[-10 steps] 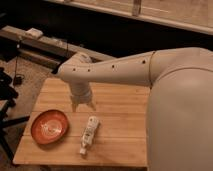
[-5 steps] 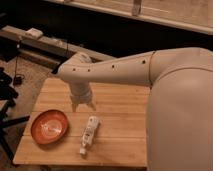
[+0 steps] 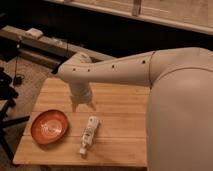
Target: Place the bottle in the ceramic bowl
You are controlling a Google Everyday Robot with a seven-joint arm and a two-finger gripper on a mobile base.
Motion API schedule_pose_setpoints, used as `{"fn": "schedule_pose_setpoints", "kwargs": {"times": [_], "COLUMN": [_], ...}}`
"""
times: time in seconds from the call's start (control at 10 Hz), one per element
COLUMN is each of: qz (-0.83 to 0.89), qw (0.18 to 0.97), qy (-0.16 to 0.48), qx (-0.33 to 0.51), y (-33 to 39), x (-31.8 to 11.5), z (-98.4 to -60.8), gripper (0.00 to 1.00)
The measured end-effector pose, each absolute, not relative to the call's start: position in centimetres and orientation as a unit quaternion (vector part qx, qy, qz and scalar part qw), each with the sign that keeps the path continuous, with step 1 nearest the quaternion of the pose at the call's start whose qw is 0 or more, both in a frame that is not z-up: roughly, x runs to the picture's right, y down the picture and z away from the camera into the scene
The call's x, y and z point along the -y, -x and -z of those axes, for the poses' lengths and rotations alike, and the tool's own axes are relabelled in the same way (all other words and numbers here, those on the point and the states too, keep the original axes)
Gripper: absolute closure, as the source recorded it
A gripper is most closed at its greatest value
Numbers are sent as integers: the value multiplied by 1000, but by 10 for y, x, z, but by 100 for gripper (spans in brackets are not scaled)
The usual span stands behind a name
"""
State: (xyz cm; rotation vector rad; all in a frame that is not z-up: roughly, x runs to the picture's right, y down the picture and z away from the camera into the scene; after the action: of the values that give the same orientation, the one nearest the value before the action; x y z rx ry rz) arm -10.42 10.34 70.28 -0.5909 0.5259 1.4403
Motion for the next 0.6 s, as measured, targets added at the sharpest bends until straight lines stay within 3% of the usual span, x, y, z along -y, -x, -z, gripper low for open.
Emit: {"fn": "schedule_pose_setpoints", "kwargs": {"times": [0.3, 0.6], "qz": [-640, -631], "qw": [679, 672], "qy": [265, 285], "qx": [-244, -261], "y": [101, 98], "x": [-107, -137], "z": [-706, -730], "gripper": [35, 35]}}
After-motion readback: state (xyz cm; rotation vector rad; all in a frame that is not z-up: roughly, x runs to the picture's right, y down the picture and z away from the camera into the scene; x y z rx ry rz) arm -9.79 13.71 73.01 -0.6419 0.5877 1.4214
